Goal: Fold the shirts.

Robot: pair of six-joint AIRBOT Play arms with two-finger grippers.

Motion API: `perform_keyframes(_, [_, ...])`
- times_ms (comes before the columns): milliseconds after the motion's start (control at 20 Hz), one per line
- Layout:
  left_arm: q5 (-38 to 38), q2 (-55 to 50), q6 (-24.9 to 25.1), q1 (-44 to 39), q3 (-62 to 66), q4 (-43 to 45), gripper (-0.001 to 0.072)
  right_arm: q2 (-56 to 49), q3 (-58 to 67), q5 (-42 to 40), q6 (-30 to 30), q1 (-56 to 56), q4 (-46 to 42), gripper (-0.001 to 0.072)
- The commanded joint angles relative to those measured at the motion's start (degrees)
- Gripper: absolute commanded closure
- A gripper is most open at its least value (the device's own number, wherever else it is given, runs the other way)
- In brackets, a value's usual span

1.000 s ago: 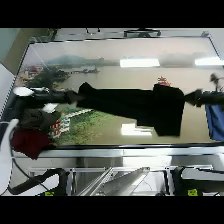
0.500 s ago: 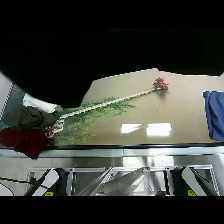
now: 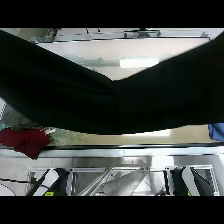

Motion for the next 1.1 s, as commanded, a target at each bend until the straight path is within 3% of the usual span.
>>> perform_keyframes(0, [-0.28, 0.04, -0.81, -10.93, -8.13, 28.39, 0.0680, 0.63, -7.85, 4.35, 5.68, 1.57, -21.09, 0.0692])
perform_keyframes(150, [5.73, -0.83, 0.57, -19.47, -22.56, 43.23, 0.0680, -0.15, -24.30, 2.54, 2.99, 6.19, -24.74, 0.0691])
perform_keyframes(300, [10.19, -6.73, 5.53, -26.38, -35.76, 46.51, 0.0680, -2.69, -43.67, -8.13, -1.60, 11.47, -24.81, 0.0692])
perform_keyframes(450, [14.82, -15.34, 8.26, -29.75, -41.90, 50.18, 0.0680, -9.29, -55.25, -18.36, -7.19, 13.99, -24.83, 0.0692])
perform_keyframes(800, [16.00, -30.84, 10.40, -29.83, -41.29, 51.41, 0.0684, -29.77, -56.59, -22.27, -14.75, 13.97, -25.16, 0.0692])
perform_keyframes(1050, [13.75, -34.71, 10.40, -29.83, -35.15, 51.43, 0.0689, -31.45, -53.68, -22.34, -15.80, 13.79, -26.10, 0.0690])
